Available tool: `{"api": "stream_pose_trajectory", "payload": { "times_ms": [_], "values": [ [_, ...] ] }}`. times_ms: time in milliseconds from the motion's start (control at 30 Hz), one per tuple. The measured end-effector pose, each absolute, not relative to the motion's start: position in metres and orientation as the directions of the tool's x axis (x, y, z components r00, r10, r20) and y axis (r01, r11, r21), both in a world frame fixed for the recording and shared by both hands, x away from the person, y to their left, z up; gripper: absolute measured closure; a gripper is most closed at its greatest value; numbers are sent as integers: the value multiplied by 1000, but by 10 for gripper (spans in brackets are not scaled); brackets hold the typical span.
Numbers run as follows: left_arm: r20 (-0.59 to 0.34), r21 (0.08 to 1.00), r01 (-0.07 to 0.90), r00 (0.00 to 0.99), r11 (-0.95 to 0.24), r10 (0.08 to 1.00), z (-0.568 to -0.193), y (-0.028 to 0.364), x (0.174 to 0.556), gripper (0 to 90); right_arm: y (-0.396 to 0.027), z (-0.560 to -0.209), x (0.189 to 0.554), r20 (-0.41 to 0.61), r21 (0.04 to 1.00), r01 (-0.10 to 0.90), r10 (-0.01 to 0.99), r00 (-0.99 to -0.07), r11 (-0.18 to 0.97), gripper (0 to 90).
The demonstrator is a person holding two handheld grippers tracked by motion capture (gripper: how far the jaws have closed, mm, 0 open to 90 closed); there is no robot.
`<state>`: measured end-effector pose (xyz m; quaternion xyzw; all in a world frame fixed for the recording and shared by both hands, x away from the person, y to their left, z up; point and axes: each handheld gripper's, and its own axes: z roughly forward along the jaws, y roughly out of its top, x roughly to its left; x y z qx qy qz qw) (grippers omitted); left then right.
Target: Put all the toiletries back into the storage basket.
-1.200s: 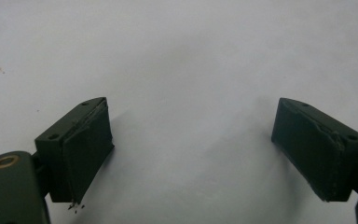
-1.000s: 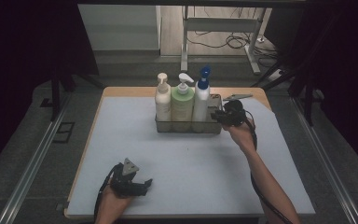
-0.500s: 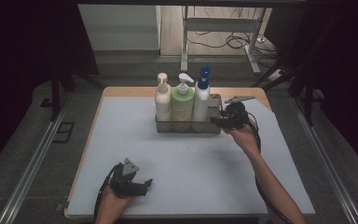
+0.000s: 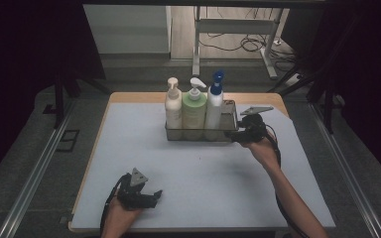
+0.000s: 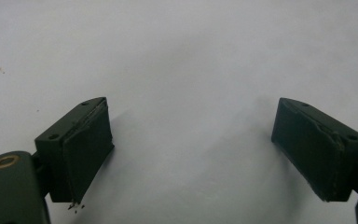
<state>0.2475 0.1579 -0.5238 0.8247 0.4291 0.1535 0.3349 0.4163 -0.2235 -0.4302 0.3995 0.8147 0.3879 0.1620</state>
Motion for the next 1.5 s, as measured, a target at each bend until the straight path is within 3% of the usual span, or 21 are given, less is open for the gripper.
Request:
{"api": "stream_pose_trajectory", "payload": {
  "times_ms": [1500],
  "values": [
    [-36, 686, 605, 583, -404, 812, -524, 158, 247, 120, -246, -425, 334, -65, 724, 445, 694, -717, 527, 36]
  ]
}}
